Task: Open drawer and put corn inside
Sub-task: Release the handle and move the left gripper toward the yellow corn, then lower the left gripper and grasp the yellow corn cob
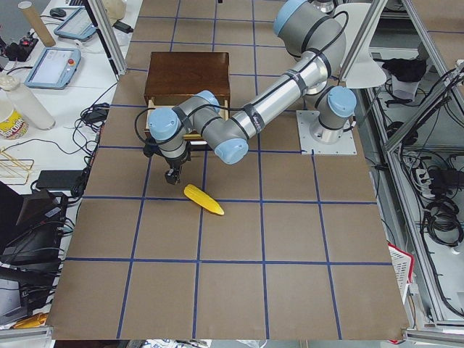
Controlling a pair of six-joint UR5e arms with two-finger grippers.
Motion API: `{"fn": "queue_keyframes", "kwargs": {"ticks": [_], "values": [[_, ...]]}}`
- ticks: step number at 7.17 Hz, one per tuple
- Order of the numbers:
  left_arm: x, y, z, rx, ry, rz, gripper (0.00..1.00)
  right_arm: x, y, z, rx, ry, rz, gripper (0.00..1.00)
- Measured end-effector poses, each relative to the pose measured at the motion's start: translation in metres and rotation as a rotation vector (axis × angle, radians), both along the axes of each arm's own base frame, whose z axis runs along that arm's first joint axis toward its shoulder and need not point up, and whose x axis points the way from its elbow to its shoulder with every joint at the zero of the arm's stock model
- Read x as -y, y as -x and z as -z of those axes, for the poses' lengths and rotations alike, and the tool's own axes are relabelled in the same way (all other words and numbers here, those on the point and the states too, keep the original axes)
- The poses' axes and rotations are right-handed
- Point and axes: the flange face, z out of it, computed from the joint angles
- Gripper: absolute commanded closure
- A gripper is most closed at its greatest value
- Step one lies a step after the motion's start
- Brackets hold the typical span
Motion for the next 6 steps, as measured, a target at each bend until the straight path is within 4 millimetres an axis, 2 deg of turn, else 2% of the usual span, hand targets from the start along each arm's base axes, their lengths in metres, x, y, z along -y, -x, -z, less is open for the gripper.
{"fn": "queue_keyframes", "kwargs": {"ticks": [1,3,6], "values": [[-0.007,-0.007,0.019,0.026,0.016,0.070,0.00,0.000,0.000,0.000,0.000,0.000,0.000,0.00],[-0.024,-0.004,0.054,0.052,0.015,0.157,0.00,0.000,0.000,0.000,0.000,-0.001,0.000,0.00],[-0.040,-0.008,0.085,0.028,-0.013,0.177,0.00,0.000,0.000,0.000,0.000,-0.001,0.000,0.00]]}}
